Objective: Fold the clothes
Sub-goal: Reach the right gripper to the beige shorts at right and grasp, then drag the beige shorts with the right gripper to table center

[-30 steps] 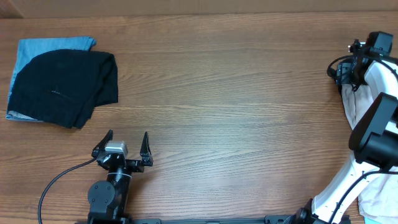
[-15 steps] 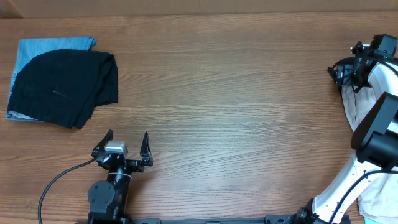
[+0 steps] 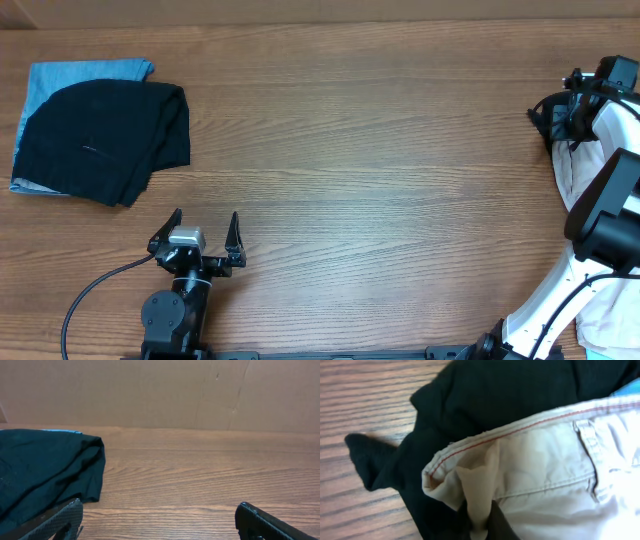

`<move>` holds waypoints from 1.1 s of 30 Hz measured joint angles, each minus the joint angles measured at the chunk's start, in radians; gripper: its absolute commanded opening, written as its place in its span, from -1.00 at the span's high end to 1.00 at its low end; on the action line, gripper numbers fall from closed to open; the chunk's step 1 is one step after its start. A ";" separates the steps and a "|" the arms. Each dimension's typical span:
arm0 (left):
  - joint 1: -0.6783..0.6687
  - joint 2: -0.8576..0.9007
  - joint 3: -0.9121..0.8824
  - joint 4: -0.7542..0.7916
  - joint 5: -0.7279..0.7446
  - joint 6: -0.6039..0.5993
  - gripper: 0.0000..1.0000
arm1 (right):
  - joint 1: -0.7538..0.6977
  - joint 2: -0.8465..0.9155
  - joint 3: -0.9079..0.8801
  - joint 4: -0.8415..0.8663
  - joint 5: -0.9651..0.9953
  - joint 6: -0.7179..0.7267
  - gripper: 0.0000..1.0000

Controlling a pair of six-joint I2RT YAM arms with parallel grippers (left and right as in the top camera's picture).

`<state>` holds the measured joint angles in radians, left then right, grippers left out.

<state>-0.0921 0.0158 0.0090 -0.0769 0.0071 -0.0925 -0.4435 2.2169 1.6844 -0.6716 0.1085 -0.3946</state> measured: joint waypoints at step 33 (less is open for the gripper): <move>0.000 0.000 0.000 0.000 0.000 0.000 -1.00 | 0.487 -0.660 0.096 -0.162 -0.154 0.241 0.92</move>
<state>-0.0921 0.0158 0.0090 -0.0769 0.0067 -0.0925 0.0437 1.5570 1.7802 -0.8333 -0.0452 -0.1535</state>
